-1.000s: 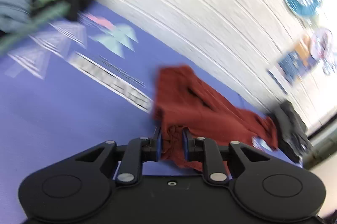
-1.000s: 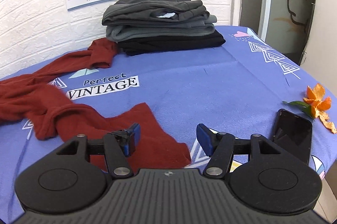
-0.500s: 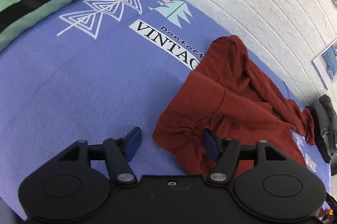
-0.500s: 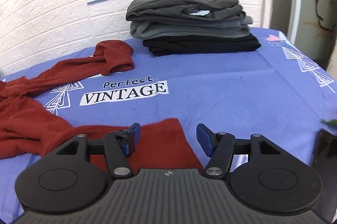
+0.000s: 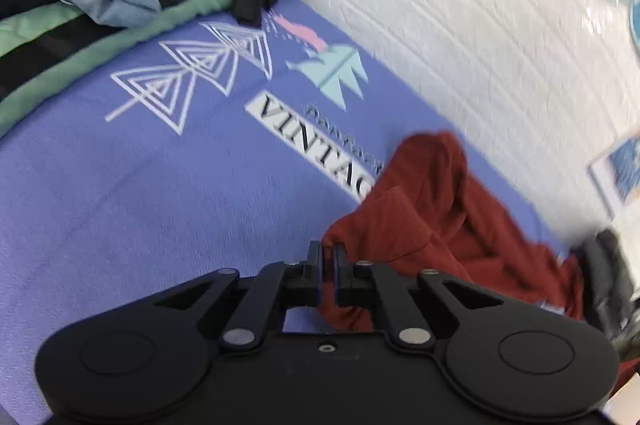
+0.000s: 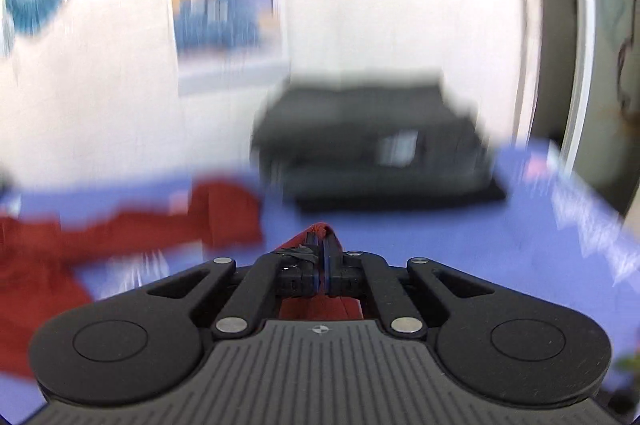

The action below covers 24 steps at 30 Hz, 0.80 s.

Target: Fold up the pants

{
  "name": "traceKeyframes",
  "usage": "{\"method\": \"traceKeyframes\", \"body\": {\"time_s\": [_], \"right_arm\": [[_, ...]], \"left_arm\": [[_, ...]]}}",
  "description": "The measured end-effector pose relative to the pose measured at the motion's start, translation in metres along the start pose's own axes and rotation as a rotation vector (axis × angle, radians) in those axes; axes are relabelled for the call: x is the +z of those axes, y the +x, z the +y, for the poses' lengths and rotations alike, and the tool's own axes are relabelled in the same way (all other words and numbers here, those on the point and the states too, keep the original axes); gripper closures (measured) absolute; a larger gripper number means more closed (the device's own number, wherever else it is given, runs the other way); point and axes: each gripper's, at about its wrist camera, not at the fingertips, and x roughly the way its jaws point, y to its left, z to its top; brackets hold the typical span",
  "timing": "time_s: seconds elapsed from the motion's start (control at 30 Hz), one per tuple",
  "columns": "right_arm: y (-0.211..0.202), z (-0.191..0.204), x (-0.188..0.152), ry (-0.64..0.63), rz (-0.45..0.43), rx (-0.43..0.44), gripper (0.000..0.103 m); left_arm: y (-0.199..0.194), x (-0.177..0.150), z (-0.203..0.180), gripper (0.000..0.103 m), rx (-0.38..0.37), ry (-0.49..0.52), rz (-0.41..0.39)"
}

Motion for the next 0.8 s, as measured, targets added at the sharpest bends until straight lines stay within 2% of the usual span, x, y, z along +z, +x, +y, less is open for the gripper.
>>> {"method": "traceKeyframes", "body": {"time_s": [0.1, 0.17, 0.27, 0.37, 0.4, 0.43, 0.47, 0.5, 0.53, 0.57, 0.6, 0.7, 0.8], "right_arm": [[-0.04, -0.001, 0.009, -0.031, -0.1, 0.011, 0.101], [-0.061, -0.003, -0.006, -0.051, -0.069, 0.015, 0.101], [-0.068, -0.014, -0.057, -0.051, 0.119, -0.027, 0.099], [-0.061, -0.029, -0.111, -0.002, 0.347, -0.097, 0.088], [-0.06, -0.031, -0.12, 0.005, 0.389, -0.115, 0.079], [-0.061, -0.033, -0.125, 0.009, 0.393, -0.131, 0.071], [-0.063, -0.033, -0.125, 0.016, 0.376, -0.142, 0.067], [-0.064, -0.033, -0.121, 0.026, 0.348, -0.143, 0.058], [-0.063, -0.033, -0.116, 0.038, 0.32, -0.138, 0.04], [-0.061, -0.032, -0.11, 0.05, 0.292, -0.135, 0.027], [-0.057, -0.03, -0.107, 0.058, 0.27, -0.133, 0.007], [-0.042, -0.026, -0.106, 0.066, 0.28, -0.108, 0.004], [-0.025, -0.025, -0.116, 0.086, 0.333, -0.124, 0.004]], "left_arm": [[-0.004, -0.002, -0.002, 0.103, 0.001, 0.008, 0.004], [-0.001, -0.009, -0.002, 0.103, 0.011, 0.036, 0.018], [0.007, -0.016, 0.003, 0.103, 0.031, 0.055, 0.049], [0.013, -0.017, 0.012, 0.103, 0.038, 0.031, 0.067], [0.013, -0.017, 0.013, 0.103, 0.038, 0.023, 0.063], [0.011, -0.016, 0.014, 0.103, 0.039, 0.016, 0.056], [0.008, -0.016, 0.014, 0.099, 0.041, 0.01, 0.038], [0.005, -0.016, 0.014, 0.084, 0.035, 0.007, 0.022], [0.001, -0.016, 0.015, 0.041, 0.023, 0.001, 0.014], [-0.003, -0.017, 0.016, 0.005, 0.018, -0.01, 0.0], [-0.008, -0.019, 0.017, 0.0, 0.018, -0.023, -0.016], [-0.018, -0.027, 0.026, 0.0, -0.001, -0.049, -0.04], [-0.018, -0.038, 0.036, 0.0, -0.036, -0.091, -0.01]]}}
